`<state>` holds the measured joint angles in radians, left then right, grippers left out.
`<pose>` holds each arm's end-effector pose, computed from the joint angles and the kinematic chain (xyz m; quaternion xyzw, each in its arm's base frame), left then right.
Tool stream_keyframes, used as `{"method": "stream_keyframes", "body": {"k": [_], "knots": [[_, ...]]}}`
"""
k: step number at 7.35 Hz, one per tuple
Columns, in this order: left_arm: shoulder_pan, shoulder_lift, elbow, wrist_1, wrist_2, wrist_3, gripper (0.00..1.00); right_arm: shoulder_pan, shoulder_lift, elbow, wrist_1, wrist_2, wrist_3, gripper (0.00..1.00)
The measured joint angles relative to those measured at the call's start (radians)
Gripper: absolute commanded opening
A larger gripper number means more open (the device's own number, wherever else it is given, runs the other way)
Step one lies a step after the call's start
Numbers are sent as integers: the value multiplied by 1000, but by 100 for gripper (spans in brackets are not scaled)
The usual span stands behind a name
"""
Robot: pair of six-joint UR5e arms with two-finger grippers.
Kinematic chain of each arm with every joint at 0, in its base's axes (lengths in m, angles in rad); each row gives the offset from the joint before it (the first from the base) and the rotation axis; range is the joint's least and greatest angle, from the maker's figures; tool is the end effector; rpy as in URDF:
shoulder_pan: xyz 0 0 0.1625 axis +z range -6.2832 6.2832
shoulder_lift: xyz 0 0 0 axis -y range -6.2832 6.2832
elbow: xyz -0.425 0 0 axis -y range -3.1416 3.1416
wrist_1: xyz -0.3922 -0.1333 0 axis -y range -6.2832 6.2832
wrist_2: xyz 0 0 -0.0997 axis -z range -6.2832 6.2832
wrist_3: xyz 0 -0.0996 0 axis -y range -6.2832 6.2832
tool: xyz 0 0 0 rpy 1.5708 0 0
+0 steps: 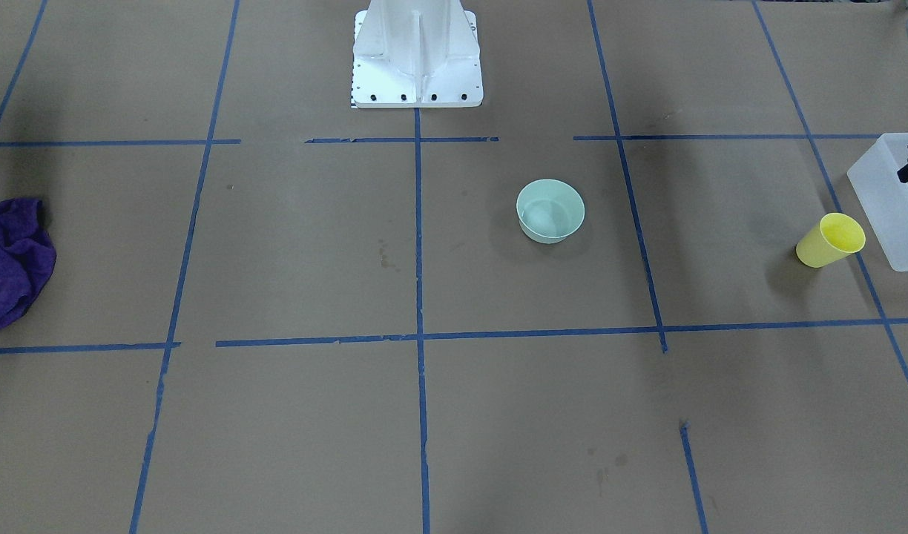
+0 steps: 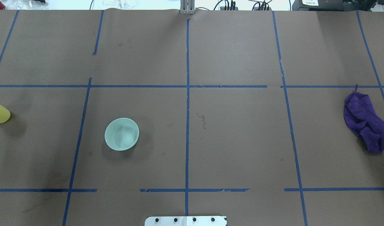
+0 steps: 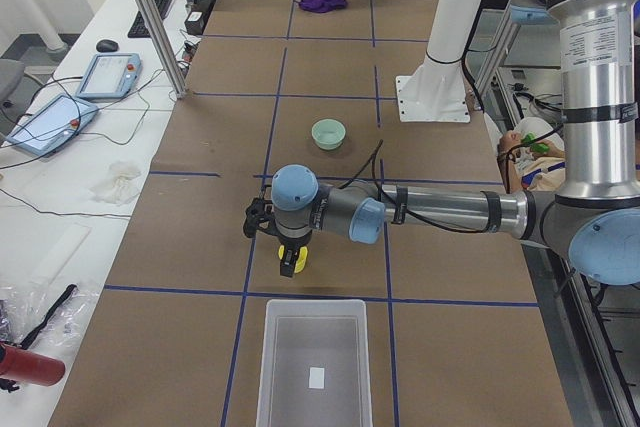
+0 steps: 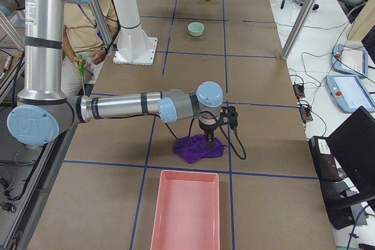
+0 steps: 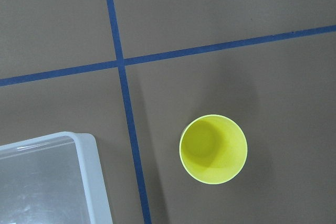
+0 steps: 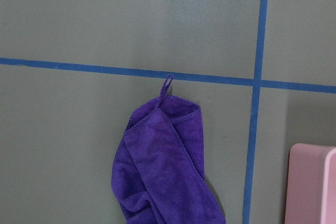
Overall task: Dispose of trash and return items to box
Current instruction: 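Reach down and grasp the yellow cup with the left gripper, then lift the yellow cup and carry it over the clear plastic bin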
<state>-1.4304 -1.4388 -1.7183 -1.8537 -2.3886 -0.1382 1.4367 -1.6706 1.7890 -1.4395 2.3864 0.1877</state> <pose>0.0032 -0.4556 0.6135 0.0805 0.4083 0.0601 0.9073 -0.0013 -0.4646 0.5806 0.0498 -0.4067 -0.0250 0.9118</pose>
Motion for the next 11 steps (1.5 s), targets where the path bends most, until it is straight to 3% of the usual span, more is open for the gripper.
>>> {"method": "stream_keyframes", "body": {"k": [3,7,8,9,11], "knots": [[121,-31,98,-210,127,-188,98,-1,0,1,0,3,-2,100],[194,-42,172,-261,138,-209,92,-1,-2,-2,-1,5,0,100],[205,-54,191,-261,139,-209,85,-1,-3,-2,-1,5,0,100],[211,-63,205,-261,140,-209,70,-1,-3,-1,-1,6,-1,100],[232,-71,223,-261,141,-210,28,-1,-3,1,-1,7,0,100]]}}
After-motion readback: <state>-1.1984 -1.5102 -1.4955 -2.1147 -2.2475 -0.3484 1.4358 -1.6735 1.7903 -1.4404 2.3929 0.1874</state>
